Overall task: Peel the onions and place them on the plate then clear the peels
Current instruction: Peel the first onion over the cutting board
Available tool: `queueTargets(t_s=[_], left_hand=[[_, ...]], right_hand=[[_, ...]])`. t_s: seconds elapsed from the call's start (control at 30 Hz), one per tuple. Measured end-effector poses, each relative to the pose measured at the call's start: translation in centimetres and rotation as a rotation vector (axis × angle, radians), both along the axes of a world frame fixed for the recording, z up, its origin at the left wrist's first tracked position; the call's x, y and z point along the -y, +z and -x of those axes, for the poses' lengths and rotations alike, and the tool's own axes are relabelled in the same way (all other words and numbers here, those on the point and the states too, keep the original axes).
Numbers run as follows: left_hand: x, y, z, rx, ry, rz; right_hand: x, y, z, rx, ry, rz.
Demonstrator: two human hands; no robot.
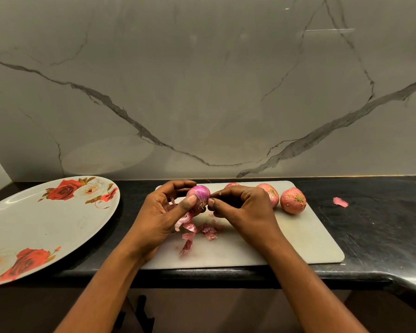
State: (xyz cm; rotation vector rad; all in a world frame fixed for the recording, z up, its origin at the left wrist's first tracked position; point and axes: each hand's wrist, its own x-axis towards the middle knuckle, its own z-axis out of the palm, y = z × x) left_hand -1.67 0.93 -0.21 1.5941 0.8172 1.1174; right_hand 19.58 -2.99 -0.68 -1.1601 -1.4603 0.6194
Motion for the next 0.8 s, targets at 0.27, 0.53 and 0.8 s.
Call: queueTargets(t_s=[0.27,0.53,0.8], left_hand=[[0.01,0.03,0.04,-0.035,-0.013,-0.027],[0.03,0.04,-0.04,0.002,-0.034,0.003],[-0.21,-0.06,0.00,0.004,-0.029,0.034]], right_hand=[[-0.01,-0.07,0.07,0.078,-0.035,-0.030],[-0.11,-0.07,0.08,0.042,-0.046,-0.012],[0.11,-0.06,0.09,-0.009,-0.035,0.002]])
